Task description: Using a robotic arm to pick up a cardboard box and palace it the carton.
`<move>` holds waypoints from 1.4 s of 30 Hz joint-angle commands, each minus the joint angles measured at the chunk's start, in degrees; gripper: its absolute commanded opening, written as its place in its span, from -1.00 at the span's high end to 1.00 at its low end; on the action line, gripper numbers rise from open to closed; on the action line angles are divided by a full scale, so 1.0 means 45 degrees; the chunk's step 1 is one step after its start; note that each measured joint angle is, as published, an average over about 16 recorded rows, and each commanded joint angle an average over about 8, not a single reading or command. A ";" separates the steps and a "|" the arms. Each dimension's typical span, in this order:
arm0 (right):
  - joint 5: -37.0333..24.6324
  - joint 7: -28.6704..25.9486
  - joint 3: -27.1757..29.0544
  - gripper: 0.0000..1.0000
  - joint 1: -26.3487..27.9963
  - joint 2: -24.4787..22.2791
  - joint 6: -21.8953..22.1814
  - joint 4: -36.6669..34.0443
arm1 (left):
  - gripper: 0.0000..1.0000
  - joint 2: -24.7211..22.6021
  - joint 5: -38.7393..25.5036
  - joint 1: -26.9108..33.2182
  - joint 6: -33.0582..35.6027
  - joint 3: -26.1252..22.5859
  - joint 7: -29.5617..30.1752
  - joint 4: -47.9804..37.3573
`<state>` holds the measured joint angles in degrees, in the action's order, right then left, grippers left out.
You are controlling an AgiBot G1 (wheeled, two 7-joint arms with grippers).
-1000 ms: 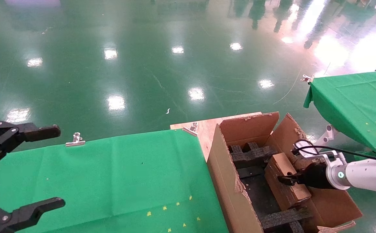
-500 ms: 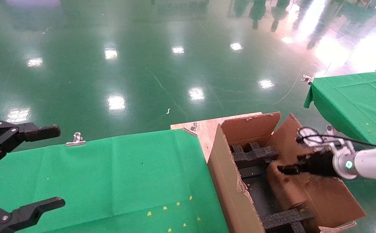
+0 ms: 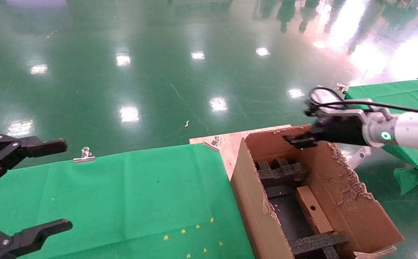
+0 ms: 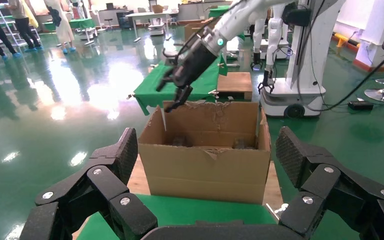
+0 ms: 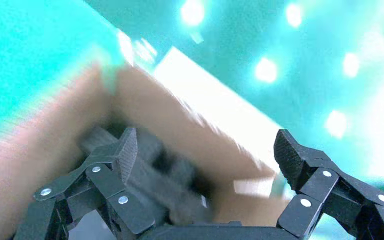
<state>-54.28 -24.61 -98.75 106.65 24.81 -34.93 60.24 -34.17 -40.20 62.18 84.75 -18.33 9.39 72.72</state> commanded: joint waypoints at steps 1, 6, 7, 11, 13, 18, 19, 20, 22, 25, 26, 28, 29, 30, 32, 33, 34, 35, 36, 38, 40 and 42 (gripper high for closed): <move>0.0015 0.0840 0.0332 -1.00 0.0420 -0.0203 -0.0334 0.0981 | -1.00 0.0000 0.0000 0.0000 0.0000 -0.0001 0.0000 0.0000; 0.1067 0.2414 0.1073 -1.00 0.0672 -0.0344 -0.1660 0.1937 | -1.00 0.0001 0.0001 0.0000 -0.0003 -0.0001 -0.0001 -0.0001; 0.1218 0.2614 0.1177 -1.00 0.0704 -0.0347 -0.1857 0.2034 | -1.00 0.0002 0.0001 0.0000 -0.0004 -0.0001 -0.0001 -0.0002; 0.1480 0.2999 0.1388 -1.00 0.0794 -0.0362 -0.2277 0.2267 | -1.00 0.0004 0.0002 -0.0001 -0.0007 -0.0001 -0.0002 -0.0004; 0.1449 0.2861 0.1352 -1.00 0.0751 -0.0351 -0.2201 0.2168 | -1.00 0.0004 0.0003 -0.0001 -0.0006 -0.0001 -0.0002 -0.0004; 0.1374 0.2715 0.1569 -1.00 0.0513 -0.0295 -0.2201 0.2065 | -1.00 0.0004 0.0005 -0.0001 -0.0006 -0.0002 -0.0002 -0.0005; 0.1377 0.2705 0.1718 -1.00 0.0410 -0.0270 -0.2271 0.2064 | -1.00 0.0004 0.0005 -0.0001 -0.0006 -0.0002 -0.0002 -0.0005; 0.1414 0.2736 0.1929 -1.00 0.0305 -0.0244 -0.2412 0.2106 | -1.00 0.0004 0.0006 -0.0001 -0.0007 -0.0002 -0.0003 -0.0006; 0.1452 0.2746 0.2399 -1.00 0.0010 -0.0172 -0.2665 0.2131 | -1.00 0.0004 0.0006 0.0000 -0.0007 -0.0003 -0.0003 -0.0007; 0.1521 0.2763 0.3246 -1.00 -0.0521 -0.0043 -0.3121 0.2175 | -1.00 0.0004 0.0006 0.0001 -0.0006 -0.0004 -0.0004 -0.0008; 0.1544 0.2769 0.3524 -1.00 -0.0696 0.0000 -0.3272 0.2189 | -1.00 0.0004 0.0007 0.0001 -0.0006 -0.0004 -0.0004 -0.0008; 0.1591 0.2781 0.4101 -1.00 -0.1058 0.0088 -0.3582 0.2219 | -1.00 0.0004 0.0007 0.0001 -0.0006 -0.0005 -0.0005 -0.0008; 0.1614 0.2787 0.4380 -1.00 -0.1232 0.0130 -0.3733 0.2234 | -1.00 0.0004 0.0007 0.0001 -0.0006 -0.0005 -0.0005 -0.0008; 0.1638 0.2793 0.4669 -1.00 -0.1414 0.0174 -0.3888 0.2249 | -1.00 0.0005 0.0007 0.0002 -0.0006 -0.0006 -0.0005 -0.0008; 0.1684 0.2805 0.5234 -1.00 -0.1768 0.0261 -0.4193 0.2278 | -1.00 0.0005 0.0008 0.0002 -0.0006 -0.0006 -0.0005 -0.0008; 0.1708 0.2811 0.5522 -1.00 -0.1949 0.0305 -0.4348 0.2293 | -1.00 0.0005 0.0008 0.0002 -0.0006 -0.0006 -0.0005 -0.0009; 0.1731 0.2817 0.5810 -1.00 -0.2130 0.0349 -0.4504 0.2308 | -1.00 0.0005 0.0008 0.0002 -0.0006 -0.0007 -0.0006 -0.0009; 0.1754 0.2823 0.6089 -1.00 -0.2305 0.0391 -0.4654 0.2323 | -1.00 0.0005 0.0008 0.0002 -0.0006 -0.0007 -0.0006 -0.0009; 0.1778 0.2829 0.6378 -1.00 -0.2486 0.0436 -0.4810 0.2338 | -1.00 0.0005 0.0008 0.0002 -0.0007 -0.0007 -0.0006 -0.0009; 0.1824 0.2841 0.6945 -1.00 -0.2842 0.0522 -0.5115 0.2367 | -1.00 0.0005 0.0009 0.0002 -0.0007 -0.0008 -0.0006 -0.0009; 0.1871 0.2853 0.7522 -1.00 -0.3204 0.0610 -0.5426 0.2397 | -1.00 0.0006 0.0009 0.0003 -0.0007 -0.0009 -0.0007 -0.0009; 0.1917 0.2864 0.8090 -1.00 -0.3560 0.0697 -0.5732 0.2427 | -1.00 0.0006 0.0010 0.0003 -0.0007 -0.0009 -0.0007 -0.0009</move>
<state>-45.65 -11.72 -62.35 90.63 27.94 -60.73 71.17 -34.14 -40.15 62.19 84.72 -18.37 9.36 72.68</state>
